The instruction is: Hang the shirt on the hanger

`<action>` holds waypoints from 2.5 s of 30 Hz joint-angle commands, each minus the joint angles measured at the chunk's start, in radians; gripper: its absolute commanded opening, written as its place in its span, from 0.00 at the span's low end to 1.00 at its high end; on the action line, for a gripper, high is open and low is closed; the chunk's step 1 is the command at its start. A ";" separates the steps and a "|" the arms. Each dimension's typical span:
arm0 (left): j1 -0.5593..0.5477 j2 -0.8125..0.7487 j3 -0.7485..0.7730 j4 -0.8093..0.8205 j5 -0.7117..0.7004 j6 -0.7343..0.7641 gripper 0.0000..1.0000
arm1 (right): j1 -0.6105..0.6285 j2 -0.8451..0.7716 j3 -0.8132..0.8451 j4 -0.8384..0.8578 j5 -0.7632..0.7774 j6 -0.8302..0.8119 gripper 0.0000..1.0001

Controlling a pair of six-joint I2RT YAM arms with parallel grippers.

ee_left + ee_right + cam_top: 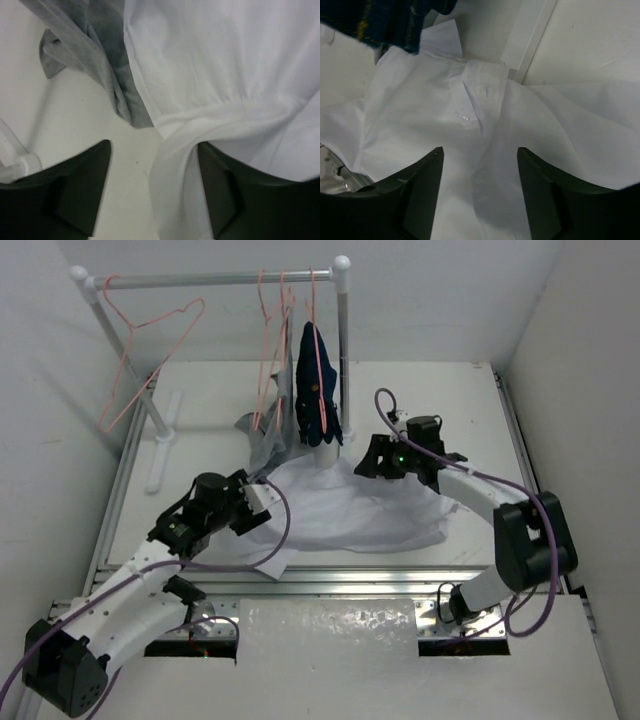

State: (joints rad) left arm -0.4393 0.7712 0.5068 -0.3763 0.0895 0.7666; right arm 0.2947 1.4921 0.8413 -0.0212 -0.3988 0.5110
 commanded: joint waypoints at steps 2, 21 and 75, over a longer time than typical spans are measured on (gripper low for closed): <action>0.017 0.105 0.082 0.102 0.099 -0.184 0.82 | 0.037 0.109 0.045 0.099 0.006 0.032 0.68; 0.022 0.134 0.137 0.008 0.059 -0.085 1.00 | 0.495 -0.325 -0.462 0.335 0.435 -0.135 0.00; -0.065 0.103 0.265 -0.128 0.343 0.059 0.00 | 0.400 -0.033 -0.288 0.205 0.135 0.109 0.07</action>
State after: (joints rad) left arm -0.4927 0.9047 0.7197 -0.4843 0.4095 0.8089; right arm 0.6899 1.4578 0.5613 0.0959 -0.2146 0.5907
